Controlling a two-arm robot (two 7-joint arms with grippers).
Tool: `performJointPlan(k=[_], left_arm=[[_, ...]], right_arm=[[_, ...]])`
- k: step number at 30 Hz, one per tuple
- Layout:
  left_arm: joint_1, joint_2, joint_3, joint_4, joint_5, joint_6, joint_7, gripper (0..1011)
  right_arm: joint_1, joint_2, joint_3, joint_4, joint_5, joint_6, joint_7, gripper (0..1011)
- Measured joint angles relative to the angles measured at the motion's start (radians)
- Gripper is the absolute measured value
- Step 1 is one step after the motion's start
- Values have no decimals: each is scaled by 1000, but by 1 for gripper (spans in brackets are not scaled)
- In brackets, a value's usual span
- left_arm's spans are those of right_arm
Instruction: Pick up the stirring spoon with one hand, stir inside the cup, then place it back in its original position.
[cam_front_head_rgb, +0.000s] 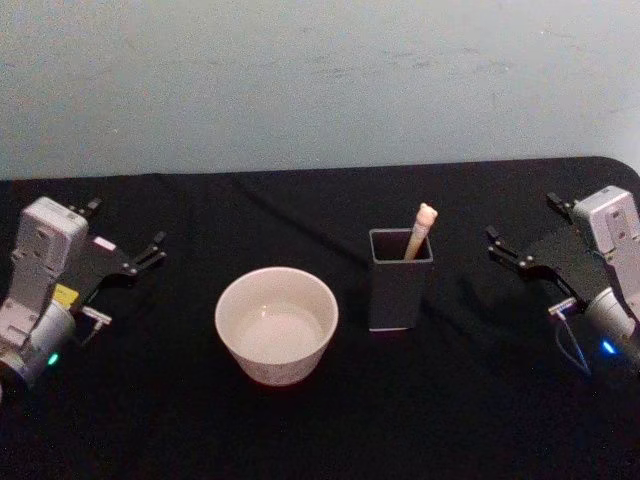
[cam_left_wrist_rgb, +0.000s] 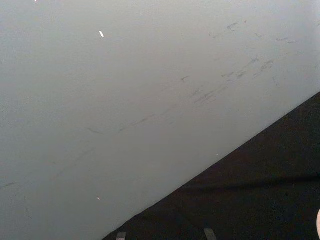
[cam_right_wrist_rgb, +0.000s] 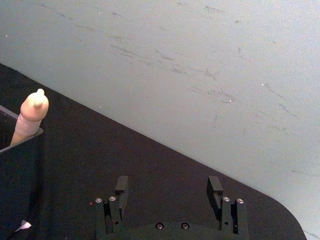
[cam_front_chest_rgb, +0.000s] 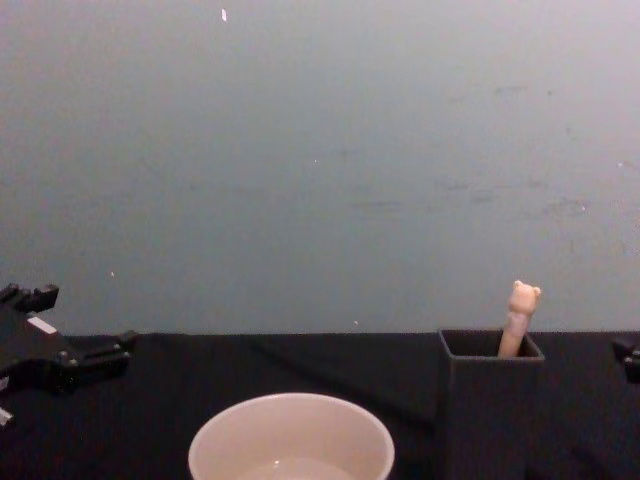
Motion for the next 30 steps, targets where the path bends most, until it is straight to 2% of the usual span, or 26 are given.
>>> performJointPlan(k=[30], left_arm=[[0, 0, 0, 0, 0, 0, 0, 1001]], right_arm=[[0, 0, 0, 0, 0, 0, 0, 1002]])
